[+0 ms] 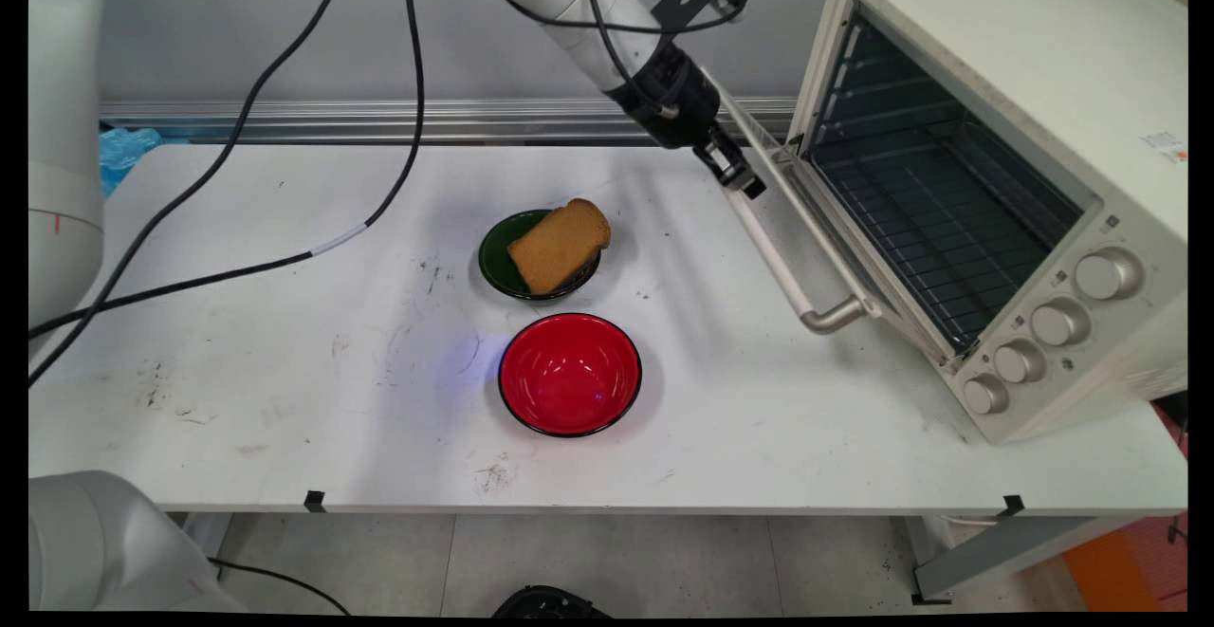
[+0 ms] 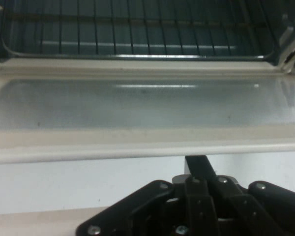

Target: Open the oven

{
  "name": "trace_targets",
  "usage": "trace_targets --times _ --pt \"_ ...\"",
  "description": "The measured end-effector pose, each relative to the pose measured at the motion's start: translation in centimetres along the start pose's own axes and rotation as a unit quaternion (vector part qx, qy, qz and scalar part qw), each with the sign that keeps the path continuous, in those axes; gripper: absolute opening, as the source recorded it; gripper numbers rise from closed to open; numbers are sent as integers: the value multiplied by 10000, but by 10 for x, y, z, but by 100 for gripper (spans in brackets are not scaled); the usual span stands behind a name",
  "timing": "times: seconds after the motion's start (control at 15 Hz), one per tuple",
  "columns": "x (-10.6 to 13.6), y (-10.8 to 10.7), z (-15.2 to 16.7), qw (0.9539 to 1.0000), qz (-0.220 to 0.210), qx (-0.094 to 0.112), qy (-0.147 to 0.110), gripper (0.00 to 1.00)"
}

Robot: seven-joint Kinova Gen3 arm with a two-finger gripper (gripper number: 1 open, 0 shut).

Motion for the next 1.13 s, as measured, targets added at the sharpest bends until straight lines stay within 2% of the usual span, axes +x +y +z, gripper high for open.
trace_targets --times 0.73,1.13 --pt "-39 0 7 9996 57 -84 -245 0" --pt "-47 7 1 9995 91 -132 -289 0"
